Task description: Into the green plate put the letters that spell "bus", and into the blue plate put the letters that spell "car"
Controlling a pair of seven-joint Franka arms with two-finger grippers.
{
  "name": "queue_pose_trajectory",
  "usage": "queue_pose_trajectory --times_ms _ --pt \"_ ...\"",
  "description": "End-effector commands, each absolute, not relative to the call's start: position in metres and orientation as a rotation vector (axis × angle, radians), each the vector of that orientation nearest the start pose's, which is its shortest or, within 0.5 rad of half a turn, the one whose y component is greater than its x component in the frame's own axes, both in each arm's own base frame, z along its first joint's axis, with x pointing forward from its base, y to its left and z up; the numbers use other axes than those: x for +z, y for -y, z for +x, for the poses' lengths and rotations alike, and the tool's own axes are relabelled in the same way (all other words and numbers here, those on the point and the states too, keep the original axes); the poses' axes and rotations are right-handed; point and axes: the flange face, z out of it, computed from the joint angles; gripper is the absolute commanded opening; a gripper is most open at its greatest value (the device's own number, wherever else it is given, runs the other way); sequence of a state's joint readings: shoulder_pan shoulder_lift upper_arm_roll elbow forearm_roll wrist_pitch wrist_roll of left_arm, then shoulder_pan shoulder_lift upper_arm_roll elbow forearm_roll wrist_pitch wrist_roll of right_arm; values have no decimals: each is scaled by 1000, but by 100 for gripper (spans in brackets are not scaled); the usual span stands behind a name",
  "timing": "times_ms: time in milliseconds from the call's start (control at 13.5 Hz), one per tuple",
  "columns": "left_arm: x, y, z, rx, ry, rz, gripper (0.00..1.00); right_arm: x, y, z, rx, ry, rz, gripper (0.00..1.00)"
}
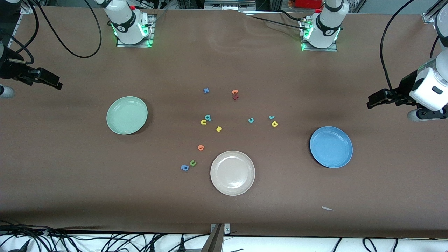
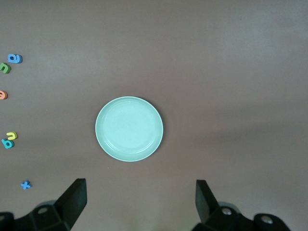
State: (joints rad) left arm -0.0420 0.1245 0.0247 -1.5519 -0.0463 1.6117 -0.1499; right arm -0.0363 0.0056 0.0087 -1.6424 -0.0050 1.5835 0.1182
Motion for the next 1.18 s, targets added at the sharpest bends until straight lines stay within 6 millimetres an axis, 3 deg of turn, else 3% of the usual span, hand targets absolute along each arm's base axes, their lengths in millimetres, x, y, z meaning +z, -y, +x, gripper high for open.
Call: queue_pose_trajectory --times_ms 0,961,1109 --pt "570 16 596 85 181 -3152 100 591 14 549 98 -222 -3152 100" --pt "567 18 598 92 181 -3151 100 591 14 549 98 -222 -3152 100" --pt "528 27 613 197 172 -3139 100 591 10 549 100 -214 -3153 100"
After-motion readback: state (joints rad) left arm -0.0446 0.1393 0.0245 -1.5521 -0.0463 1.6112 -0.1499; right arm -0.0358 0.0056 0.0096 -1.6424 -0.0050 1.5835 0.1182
